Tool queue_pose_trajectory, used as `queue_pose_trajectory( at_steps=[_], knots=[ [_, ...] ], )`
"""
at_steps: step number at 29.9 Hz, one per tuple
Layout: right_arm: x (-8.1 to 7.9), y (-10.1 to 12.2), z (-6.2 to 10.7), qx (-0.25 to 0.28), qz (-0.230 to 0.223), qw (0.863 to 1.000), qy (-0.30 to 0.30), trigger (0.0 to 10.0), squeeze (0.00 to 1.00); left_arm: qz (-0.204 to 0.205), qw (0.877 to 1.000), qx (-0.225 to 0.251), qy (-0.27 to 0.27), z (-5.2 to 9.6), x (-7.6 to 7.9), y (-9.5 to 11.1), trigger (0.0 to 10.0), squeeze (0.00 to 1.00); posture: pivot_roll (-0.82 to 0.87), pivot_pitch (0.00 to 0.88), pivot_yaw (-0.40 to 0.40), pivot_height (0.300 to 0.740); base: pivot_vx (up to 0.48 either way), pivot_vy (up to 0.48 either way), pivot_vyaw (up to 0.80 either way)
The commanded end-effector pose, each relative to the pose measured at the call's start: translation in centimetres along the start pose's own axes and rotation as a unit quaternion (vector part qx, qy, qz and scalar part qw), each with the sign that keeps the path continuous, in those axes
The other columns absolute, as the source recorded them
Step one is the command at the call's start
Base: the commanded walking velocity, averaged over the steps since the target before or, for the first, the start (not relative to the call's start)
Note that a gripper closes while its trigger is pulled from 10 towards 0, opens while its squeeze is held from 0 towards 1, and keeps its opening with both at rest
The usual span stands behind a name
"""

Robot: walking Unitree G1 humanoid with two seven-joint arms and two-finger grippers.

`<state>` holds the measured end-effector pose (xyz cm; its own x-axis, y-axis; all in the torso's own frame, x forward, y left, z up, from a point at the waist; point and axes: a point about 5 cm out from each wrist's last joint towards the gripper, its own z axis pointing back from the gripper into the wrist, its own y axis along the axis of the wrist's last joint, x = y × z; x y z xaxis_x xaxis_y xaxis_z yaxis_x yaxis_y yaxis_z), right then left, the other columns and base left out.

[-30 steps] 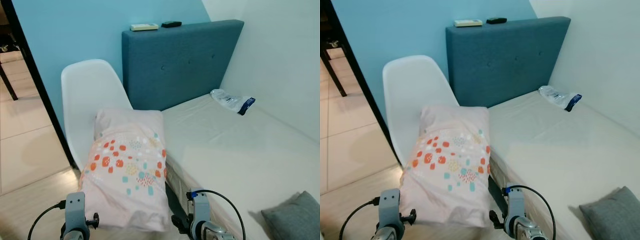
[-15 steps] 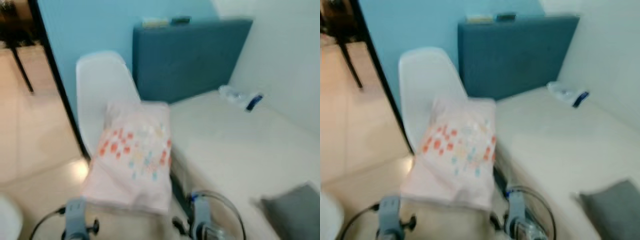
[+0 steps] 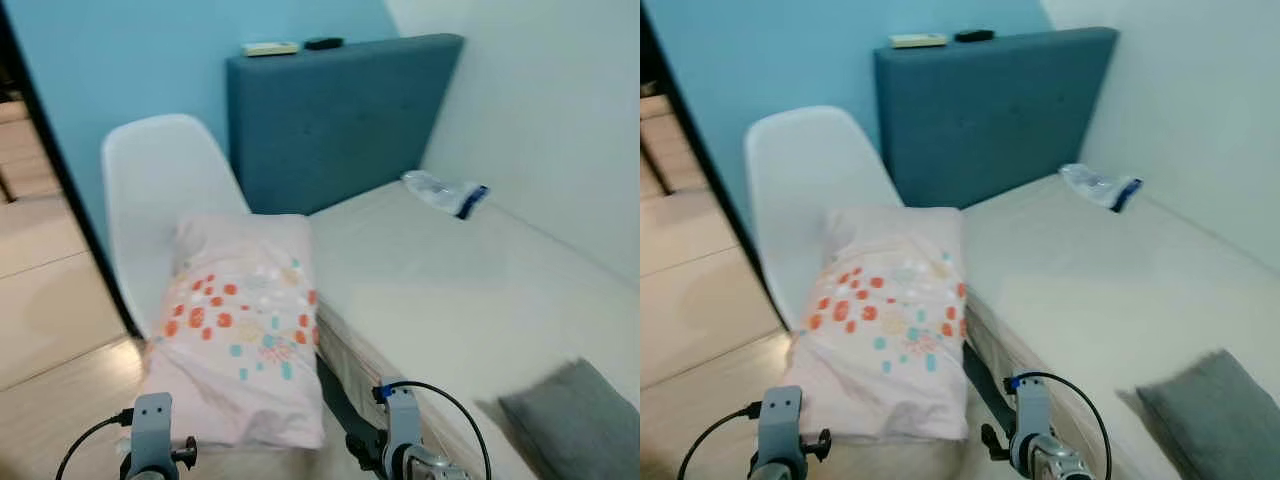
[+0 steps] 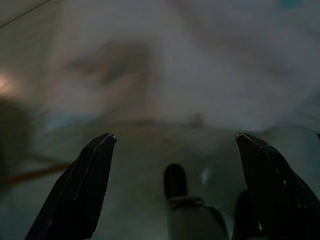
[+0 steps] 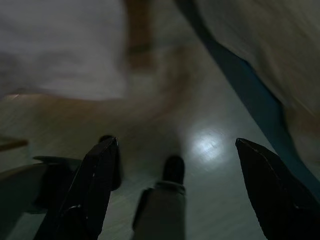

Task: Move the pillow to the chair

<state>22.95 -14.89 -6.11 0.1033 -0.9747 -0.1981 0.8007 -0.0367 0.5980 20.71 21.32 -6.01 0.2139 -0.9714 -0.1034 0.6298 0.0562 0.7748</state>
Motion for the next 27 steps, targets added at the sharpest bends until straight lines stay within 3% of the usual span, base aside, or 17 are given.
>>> queue_pose_trajectory(
  at_steps=[1, 3, 6, 10, 12, 17, 27],
  knots=[
    [0.5, -0.5, 0.1, -0.012, -0.002, 1.000, -0.011, 10.0, 0.00, -0.011, 1.000, -0.011, -0.005, 0.2, 0.2, -0.7, 10.0, 0.00, 0.15, 0.000, -0.084, 0.740, 0.000, 0.000, -0.78],
    [1.1, -1.3, 0.3, -0.024, -0.002, 0.999, -0.031, 10.0, 0.00, -0.047, 0.998, -0.035, -0.010, 0.7, 0.1, -2.0, 10.0, 0.00, 0.15, 0.000, -0.081, 0.740, 0.000, 0.000, -0.78],
    [1.4, -2.0, 0.5, -0.035, -0.004, 0.998, -0.043, 10.0, 0.00, -0.065, 0.996, -0.055, -0.012, 1.1, -0.1, -3.1, 10.0, 0.00, 0.14, 0.000, -0.082, 0.740, 0.000, 0.000, -0.78],
    [1.6, -3.2, 0.7, -0.053, 0.006, 0.997, -0.054, 10.0, 0.00, -0.065, 0.995, -0.076, -0.014, 1.6, -0.4, -4.3, 10.0, 0.00, 0.14, 0.000, -0.084, 0.740, 0.000, 0.000, -0.78],
    [2.0, -5.0, 1.1, -0.081, 0.021, 0.994, -0.067, 10.0, 0.00, -0.057, 0.995, -0.084, -0.022, 2.0, -0.3, -5.0, 10.0, 0.00, 0.15, 0.000, -0.091, 0.740, 0.000, 0.000, -0.78],
    [2.1, -5.5, 1.3, -0.084, 0.026, 0.994, -0.068, 10.0, 0.00, -0.036, 0.997, -0.062, -0.031, 1.7, 0.1, -4.3, 10.0, 0.00, 0.15, 0.000, -0.099, 0.740, 0.000, 0.000, -0.78],
    [1.8, -4.2, 0.9, -0.063, 0.036, 0.996, -0.060, 10.0, 0.00, -0.055, 0.996, -0.052, -0.052, 1.3, 1.2, -3.3, 10.0, 0.00, 0.14, 0.000, -0.094, 0.740, 0.000, 0.000, -0.77]
  ],
)
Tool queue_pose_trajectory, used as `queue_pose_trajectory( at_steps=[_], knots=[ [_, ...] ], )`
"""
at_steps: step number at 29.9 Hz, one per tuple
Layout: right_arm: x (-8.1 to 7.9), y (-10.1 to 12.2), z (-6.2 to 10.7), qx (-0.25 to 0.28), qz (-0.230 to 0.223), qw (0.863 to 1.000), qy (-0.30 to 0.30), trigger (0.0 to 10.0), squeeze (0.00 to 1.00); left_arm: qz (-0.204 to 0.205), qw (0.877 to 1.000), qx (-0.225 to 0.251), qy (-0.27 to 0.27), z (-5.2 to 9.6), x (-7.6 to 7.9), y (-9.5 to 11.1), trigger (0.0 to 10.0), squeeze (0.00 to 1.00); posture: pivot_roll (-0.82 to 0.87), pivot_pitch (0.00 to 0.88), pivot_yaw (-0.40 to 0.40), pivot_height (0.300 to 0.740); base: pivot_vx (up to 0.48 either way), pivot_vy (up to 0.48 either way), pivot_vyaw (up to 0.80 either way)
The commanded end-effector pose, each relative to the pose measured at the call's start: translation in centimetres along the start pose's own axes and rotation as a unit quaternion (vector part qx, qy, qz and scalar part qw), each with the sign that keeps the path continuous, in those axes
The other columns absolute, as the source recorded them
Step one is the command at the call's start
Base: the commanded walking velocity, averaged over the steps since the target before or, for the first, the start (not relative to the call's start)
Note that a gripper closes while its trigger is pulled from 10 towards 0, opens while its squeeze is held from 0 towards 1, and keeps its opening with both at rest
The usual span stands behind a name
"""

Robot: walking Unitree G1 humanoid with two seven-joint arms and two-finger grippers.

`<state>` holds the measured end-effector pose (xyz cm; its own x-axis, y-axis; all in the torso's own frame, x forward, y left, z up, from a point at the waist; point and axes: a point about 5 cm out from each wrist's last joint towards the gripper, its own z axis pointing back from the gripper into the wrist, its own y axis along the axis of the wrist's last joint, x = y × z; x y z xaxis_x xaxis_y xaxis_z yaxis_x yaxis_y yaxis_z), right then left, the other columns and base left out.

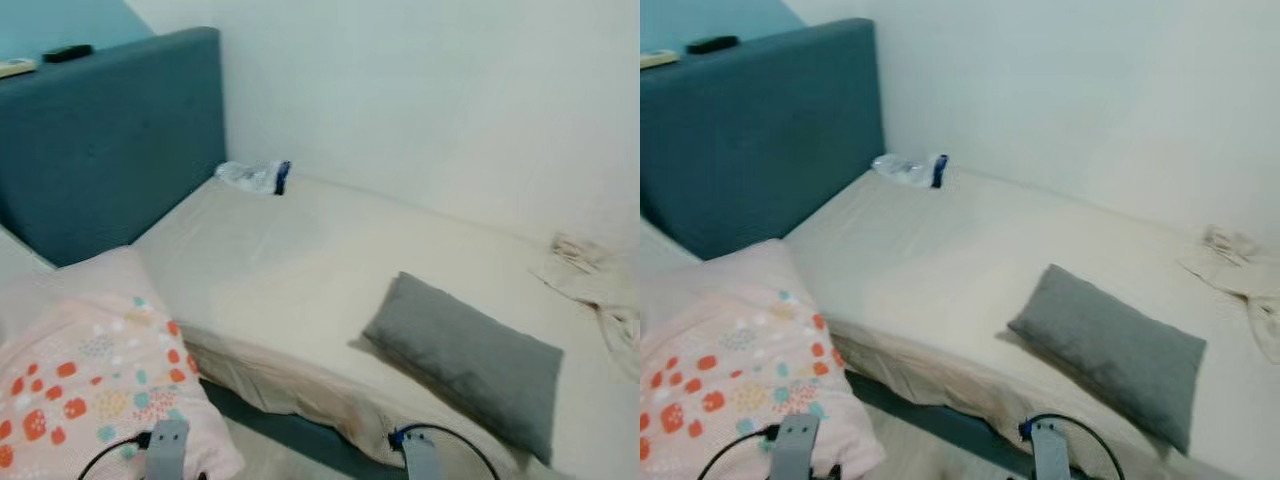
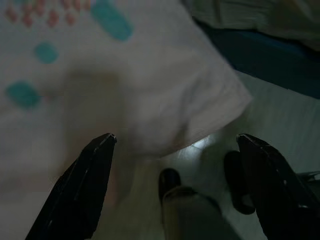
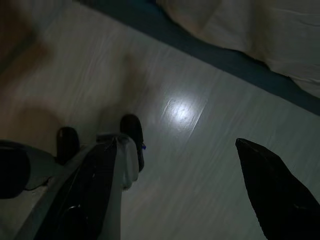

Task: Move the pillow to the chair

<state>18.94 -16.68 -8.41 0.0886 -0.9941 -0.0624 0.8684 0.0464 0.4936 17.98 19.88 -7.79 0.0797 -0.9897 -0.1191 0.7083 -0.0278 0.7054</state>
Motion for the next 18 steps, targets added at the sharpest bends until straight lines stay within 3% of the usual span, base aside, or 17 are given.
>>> queue_pose_trajectory(
  at_steps=[1, 6, 9, 18],
  knots=[
    [0.0, 0.3, 0.0, 0.006, 0.005, 1.000, 0.001, 10.0, 0.00, -0.004, 1.000, -0.009, -0.007, 0.0, 0.2, -0.1, 10.0, 0.00, 0.14, 0.000, -0.094, 0.740, 0.000, 0.000, -0.77],
    [-0.3, 1.0, -0.1, 0.024, -0.007, 1.000, 0.006, 10.0, 0.00, 0.000, 1.000, -0.009, -0.019, -0.2, 0.6, 0.3, 10.0, 0.00, 0.13, 0.000, -0.093, 0.740, 0.000, 0.000, -0.77],
    [-0.4, 1.3, -0.1, 0.031, -0.006, 0.999, 0.011, 10.0, 0.00, 0.003, 1.000, -0.006, -0.021, -0.3, 0.7, 0.5, 10.0, 0.00, 0.13, 0.000, -0.092, 0.740, 0.000, 0.000, 0.00],
    [-1.0, 2.6, -0.2, 0.053, -0.002, 0.998, 0.024, 10.0, 0.00, -0.007, 0.999, -0.005, -0.041, -0.4, 1.7, 0.8, 10.0, 0.00, 0.13, 0.000, -0.088, 0.740, 0.000, -0.328, 0.00]
  ],
)
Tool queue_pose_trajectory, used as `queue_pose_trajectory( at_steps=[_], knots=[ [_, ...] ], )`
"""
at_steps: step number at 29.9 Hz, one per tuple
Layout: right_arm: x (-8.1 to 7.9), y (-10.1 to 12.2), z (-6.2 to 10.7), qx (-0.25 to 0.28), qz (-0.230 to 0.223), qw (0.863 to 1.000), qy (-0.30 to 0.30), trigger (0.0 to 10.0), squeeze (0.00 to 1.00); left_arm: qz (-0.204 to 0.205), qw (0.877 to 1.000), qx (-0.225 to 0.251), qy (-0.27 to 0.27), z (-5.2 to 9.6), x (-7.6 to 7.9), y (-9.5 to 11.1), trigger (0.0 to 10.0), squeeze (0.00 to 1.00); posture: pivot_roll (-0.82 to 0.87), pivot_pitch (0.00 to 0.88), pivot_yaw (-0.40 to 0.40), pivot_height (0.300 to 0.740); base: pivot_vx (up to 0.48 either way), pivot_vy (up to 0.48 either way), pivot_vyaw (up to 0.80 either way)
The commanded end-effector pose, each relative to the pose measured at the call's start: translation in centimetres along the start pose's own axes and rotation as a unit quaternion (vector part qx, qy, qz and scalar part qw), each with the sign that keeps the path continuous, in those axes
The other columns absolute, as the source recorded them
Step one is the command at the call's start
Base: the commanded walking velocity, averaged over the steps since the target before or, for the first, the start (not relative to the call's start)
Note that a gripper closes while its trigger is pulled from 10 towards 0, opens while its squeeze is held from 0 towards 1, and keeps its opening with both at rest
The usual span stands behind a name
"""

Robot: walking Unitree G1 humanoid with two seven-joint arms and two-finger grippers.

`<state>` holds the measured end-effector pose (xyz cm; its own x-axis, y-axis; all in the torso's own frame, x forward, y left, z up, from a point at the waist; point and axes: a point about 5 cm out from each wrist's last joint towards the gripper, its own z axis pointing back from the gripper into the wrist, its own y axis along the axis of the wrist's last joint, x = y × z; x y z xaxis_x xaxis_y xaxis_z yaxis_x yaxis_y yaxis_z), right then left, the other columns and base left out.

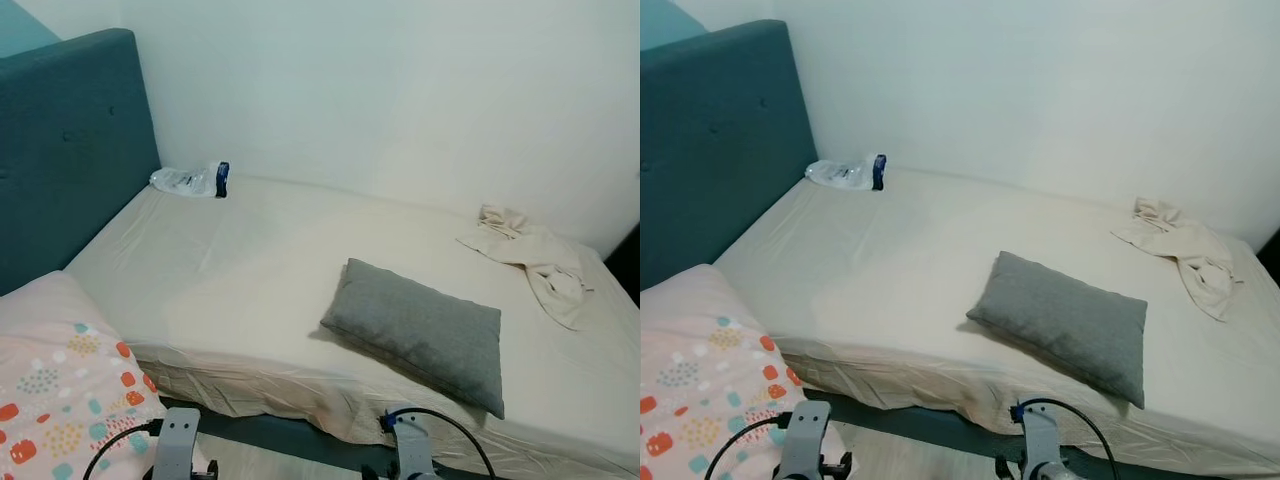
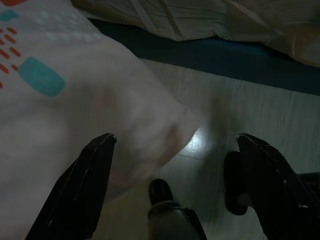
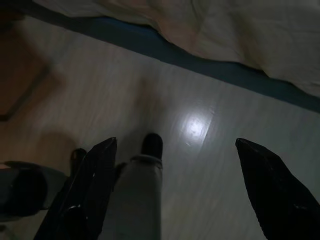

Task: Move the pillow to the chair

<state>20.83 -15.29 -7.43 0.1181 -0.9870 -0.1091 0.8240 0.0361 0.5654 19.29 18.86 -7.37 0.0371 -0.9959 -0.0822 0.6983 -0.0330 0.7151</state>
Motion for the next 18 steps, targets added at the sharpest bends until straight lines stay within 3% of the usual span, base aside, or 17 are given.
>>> queue_pose_trajectory(
  at_steps=[1, 18],
  knots=[
    [0.3, 0.6, 0.0, 0.013, -0.002, 1.000, -0.003, 10.0, 0.00, -0.006, 1.000, -0.012, -0.013, 0.1, 0.7, -0.5, 10.0, 0.00, 0.13, 0.000, -0.088, 0.740, 0.000, -0.319, 0.00],
    [0.2, 3.7, -0.1, 0.066, -0.019, 0.998, -0.004, 10.0, 0.00, 0.004, 1.000, -0.007, -0.012, 0.0, 0.6, -0.2, 10.0, 0.00, 0.14, 0.000, -0.088, 0.740, 0.000, -0.324, 0.00]
  ],
)
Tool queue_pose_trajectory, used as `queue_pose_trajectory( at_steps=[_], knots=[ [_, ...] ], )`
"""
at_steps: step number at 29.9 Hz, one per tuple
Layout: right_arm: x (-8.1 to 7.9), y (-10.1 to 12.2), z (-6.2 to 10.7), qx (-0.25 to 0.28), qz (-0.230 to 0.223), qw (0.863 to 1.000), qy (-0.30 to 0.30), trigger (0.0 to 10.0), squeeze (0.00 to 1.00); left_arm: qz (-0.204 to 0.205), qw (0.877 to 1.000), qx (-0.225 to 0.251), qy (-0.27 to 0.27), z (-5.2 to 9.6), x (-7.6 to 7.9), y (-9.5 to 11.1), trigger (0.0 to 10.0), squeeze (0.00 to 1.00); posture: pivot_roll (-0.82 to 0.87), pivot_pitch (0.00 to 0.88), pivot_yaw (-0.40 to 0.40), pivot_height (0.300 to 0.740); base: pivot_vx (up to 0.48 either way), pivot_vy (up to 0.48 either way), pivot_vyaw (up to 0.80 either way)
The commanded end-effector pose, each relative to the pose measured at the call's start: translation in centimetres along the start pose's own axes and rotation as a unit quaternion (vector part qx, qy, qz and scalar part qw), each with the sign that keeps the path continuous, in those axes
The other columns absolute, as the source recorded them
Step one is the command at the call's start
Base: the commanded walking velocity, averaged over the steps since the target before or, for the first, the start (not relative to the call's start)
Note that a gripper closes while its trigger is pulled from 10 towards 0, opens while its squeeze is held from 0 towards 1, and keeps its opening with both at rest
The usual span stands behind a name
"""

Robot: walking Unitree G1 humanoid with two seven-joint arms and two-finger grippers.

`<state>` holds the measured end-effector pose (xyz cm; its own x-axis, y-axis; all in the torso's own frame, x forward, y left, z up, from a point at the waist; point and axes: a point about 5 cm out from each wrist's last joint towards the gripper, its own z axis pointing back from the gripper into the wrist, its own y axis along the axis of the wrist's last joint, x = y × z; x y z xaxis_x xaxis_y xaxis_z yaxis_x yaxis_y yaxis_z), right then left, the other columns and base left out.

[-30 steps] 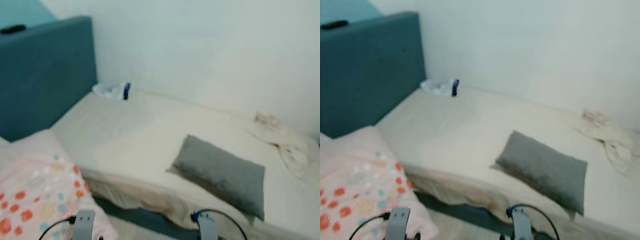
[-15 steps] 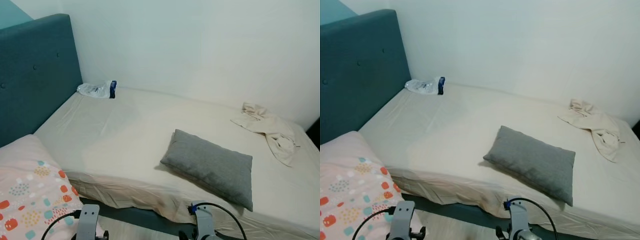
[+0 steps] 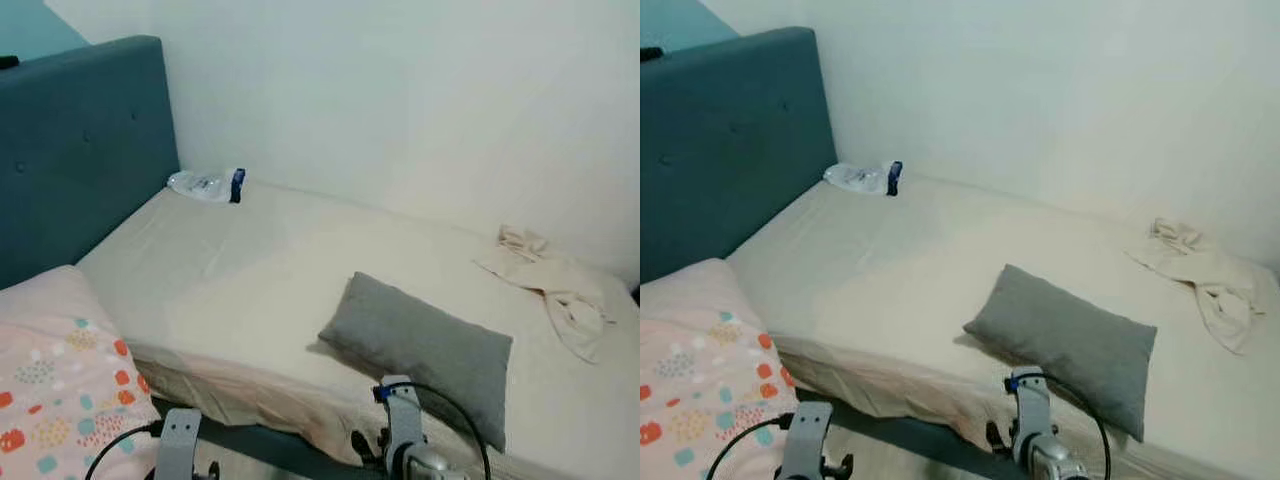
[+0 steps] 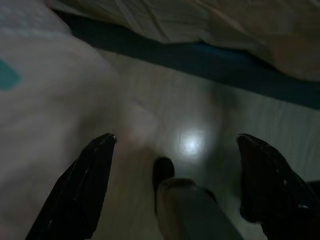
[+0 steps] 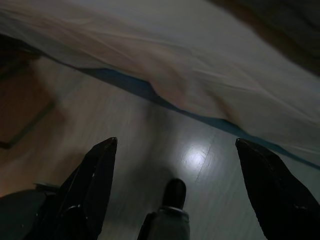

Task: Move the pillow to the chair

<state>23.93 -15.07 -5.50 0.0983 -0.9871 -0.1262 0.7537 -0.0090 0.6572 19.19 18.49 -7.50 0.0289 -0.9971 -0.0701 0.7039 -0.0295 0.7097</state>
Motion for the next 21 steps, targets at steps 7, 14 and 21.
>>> queue_pose_trajectory(
  at_steps=[7, 14, 21],
  knots=[
    [0.2, 0.4, 0.0, 0.012, -0.009, 1.000, -0.004, 10.0, 0.00, 0.005, 1.000, -0.004, -0.005, 0.0, 0.3, -0.1, 10.0, 0.00, 0.14, 0.000, -0.087, 0.740, 0.000, -0.337, 0.00],
    [0.2, 0.6, 0.0, 0.013, -0.013, 1.000, -0.003, 10.0, 0.00, 0.005, 1.000, -0.004, -0.008, 0.0, 0.5, 0.0, 10.0, 0.00, 0.13, 0.000, -0.086, 0.740, 0.000, -0.339, 0.00],
    [0.5, -0.9, 0.2, -0.010, -0.007, 1.000, -0.007, 10.0, 0.00, 0.012, 1.000, 0.000, -0.008, -0.1, 0.5, 0.2, 10.0, 0.00, 0.14, 0.000, -0.093, 0.740, 0.000, -0.447, 0.00]
  ],
)
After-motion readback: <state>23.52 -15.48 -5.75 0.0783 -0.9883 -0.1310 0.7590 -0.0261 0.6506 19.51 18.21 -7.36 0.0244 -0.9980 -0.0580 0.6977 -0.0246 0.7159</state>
